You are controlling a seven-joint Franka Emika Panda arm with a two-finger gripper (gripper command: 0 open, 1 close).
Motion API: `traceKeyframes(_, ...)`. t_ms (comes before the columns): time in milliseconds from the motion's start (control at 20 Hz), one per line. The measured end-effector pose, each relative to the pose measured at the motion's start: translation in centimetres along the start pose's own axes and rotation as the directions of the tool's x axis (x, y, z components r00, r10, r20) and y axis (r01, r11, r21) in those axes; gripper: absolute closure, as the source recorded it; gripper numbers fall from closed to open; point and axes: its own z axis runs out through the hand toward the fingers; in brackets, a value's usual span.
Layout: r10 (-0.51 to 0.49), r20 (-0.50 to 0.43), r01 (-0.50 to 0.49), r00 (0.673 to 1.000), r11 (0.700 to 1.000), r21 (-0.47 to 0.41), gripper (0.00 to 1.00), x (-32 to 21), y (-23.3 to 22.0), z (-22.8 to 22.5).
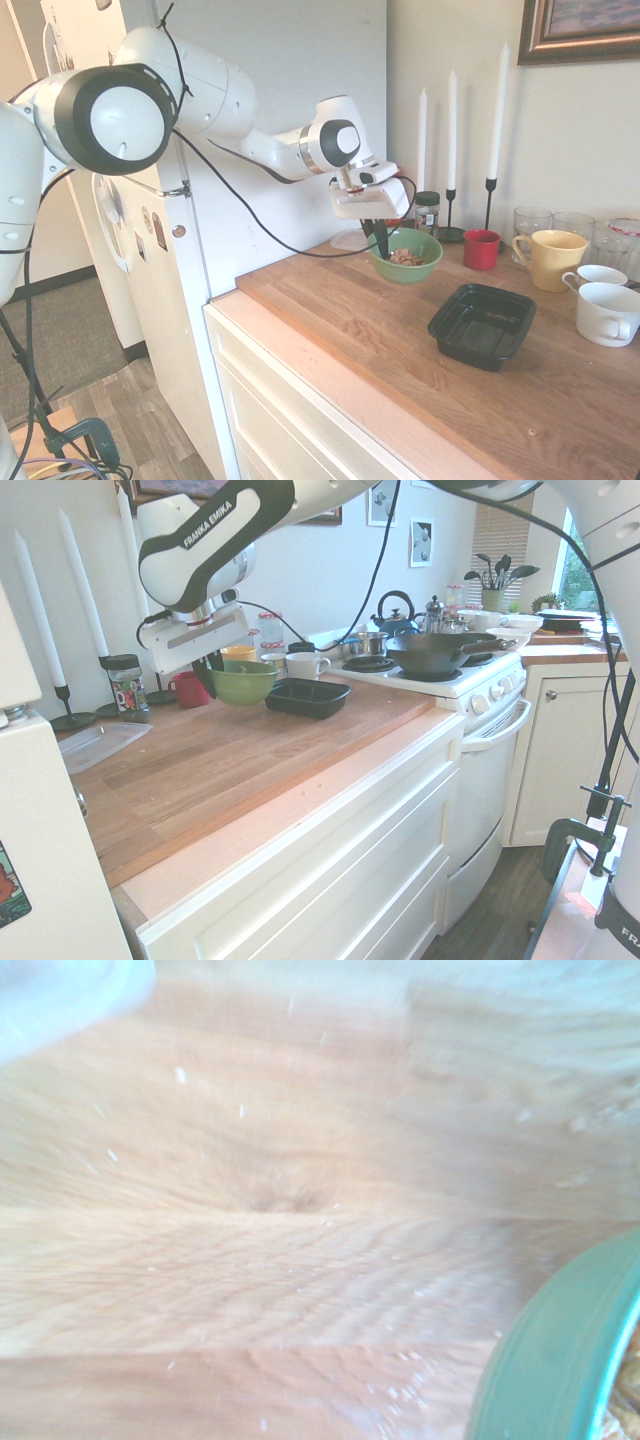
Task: Pour the cereal into the box
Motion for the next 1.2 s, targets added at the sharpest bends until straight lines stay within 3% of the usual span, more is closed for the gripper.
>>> traceKeyframes(250,0.022,0.085,-0.03,0.996,0.995,0.095,1.0,2.6,4.6,-3.9)
traceKeyframes(750,0.05,0.194,-0.088,0.98,0.977,0.194,1.0,10.6,15.5,-2.7)
traceKeyframes(1000,0.008,0.275,-0.081,0.961,0.963,0.256,1.0,12.1,18.0,-3.0)
traceKeyframes(1200,-0.034,0.325,-0.069,0.945,0.951,0.301,1.0,12.3,17.0,-3.8)
